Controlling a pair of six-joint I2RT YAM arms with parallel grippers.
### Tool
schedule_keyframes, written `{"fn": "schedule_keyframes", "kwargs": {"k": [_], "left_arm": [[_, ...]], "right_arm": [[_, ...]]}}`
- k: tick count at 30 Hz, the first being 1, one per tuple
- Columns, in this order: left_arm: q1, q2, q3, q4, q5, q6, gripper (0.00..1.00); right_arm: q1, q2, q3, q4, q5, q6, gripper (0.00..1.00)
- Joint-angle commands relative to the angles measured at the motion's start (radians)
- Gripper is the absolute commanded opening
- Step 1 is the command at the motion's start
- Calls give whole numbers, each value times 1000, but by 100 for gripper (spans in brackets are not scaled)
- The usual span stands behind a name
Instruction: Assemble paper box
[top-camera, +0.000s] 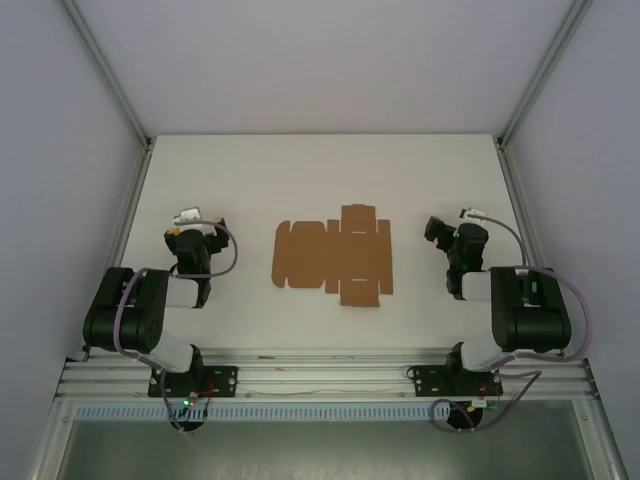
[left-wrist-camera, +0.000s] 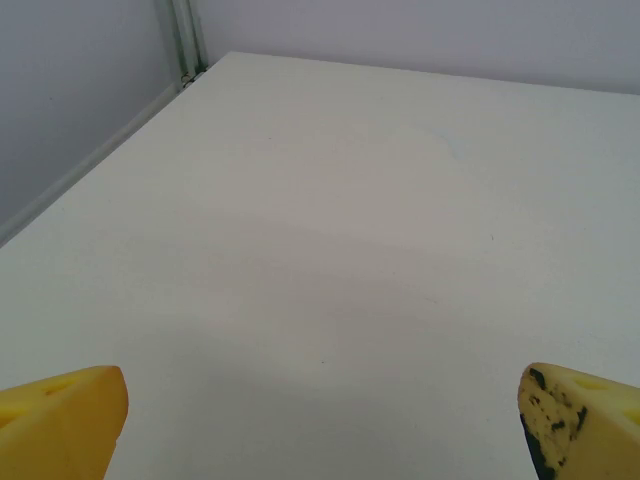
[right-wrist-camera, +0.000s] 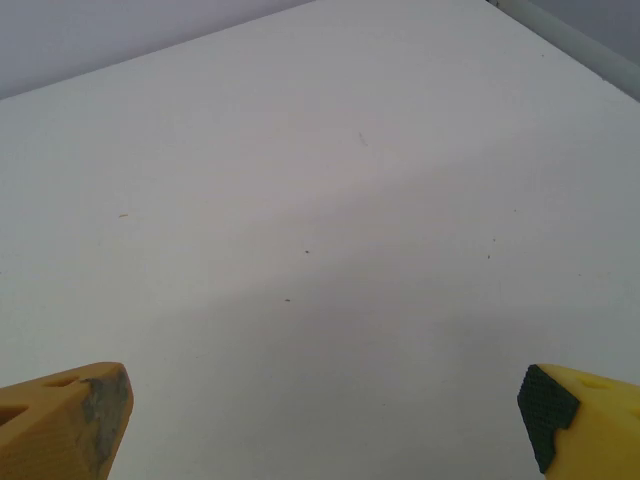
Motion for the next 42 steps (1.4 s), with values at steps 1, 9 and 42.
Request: {"fn": "schedule_keyframes", "kwargs": {"k": [1, 9, 42], "left_arm": [[2, -11, 2, 43, 7, 12, 100], [1, -10, 4, 42, 8, 11, 100], [-203, -211, 418, -1019, 387, -382, 100]], "right_arm": [[6, -13, 16, 25, 9, 5, 100], [5, -11, 16, 25, 10, 6, 100], [429, -152, 435, -979, -109, 412, 59]]}}
